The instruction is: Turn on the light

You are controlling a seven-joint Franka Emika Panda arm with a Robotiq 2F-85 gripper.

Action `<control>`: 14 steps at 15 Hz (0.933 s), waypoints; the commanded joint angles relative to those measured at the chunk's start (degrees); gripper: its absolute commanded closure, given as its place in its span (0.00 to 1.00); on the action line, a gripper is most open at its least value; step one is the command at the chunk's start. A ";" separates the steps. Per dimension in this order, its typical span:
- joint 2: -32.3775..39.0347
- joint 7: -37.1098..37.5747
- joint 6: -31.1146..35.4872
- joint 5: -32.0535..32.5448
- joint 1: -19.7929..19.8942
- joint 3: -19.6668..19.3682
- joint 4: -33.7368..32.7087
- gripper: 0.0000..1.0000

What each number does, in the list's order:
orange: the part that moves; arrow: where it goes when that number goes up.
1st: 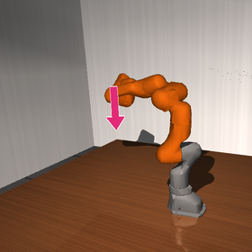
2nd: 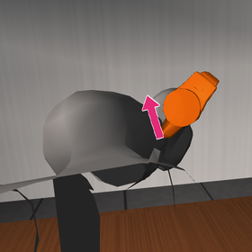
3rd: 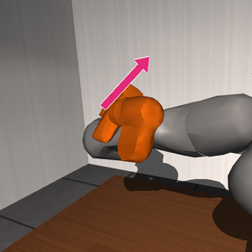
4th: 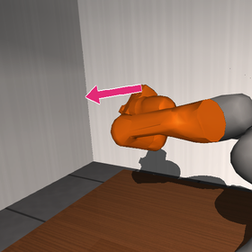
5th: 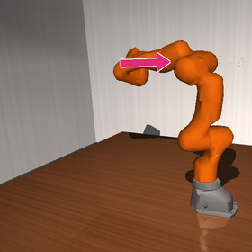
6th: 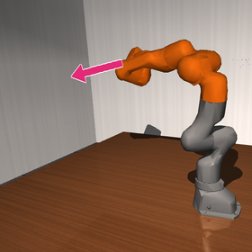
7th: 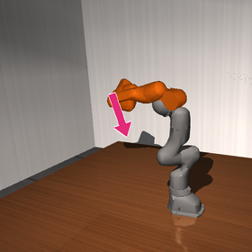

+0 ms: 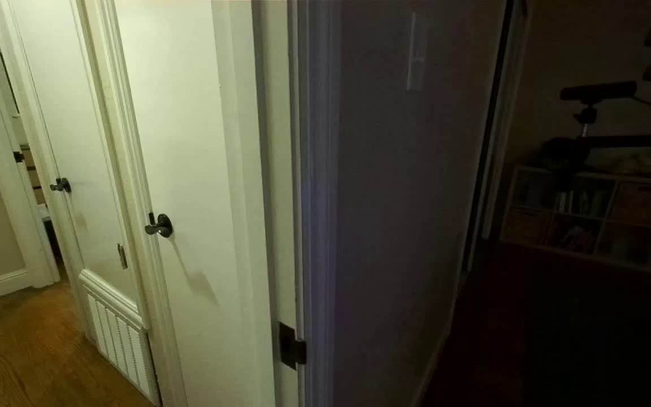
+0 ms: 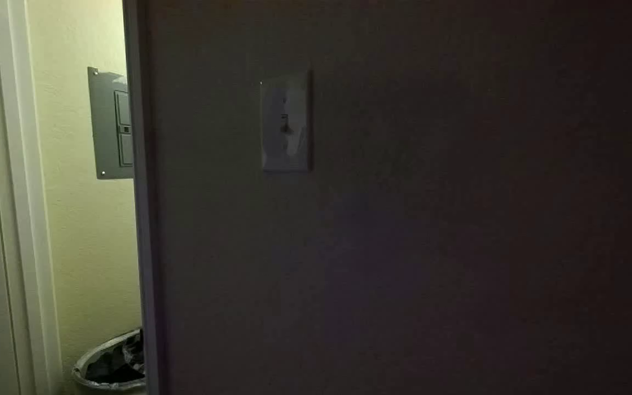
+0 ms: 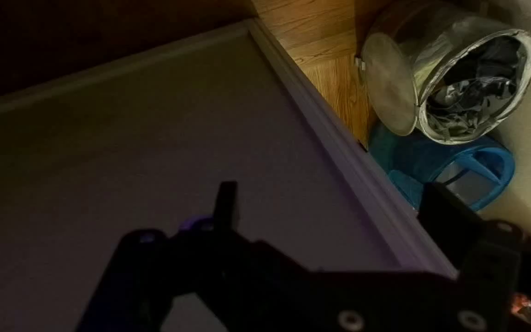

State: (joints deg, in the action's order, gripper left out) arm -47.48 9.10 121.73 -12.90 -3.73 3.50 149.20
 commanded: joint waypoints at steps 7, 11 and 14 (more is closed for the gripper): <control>0.02 -0.13 -0.12 -0.13 0.21 0.13 -0.12 0.00; 0.45 -0.28 -0.25 -0.10 0.19 0.06 -0.28 0.00; 2.10 -0.94 -0.34 0.38 0.55 -0.38 -1.07 0.00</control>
State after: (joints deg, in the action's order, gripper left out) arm -47.15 8.98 121.75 -12.89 -3.70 3.49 149.19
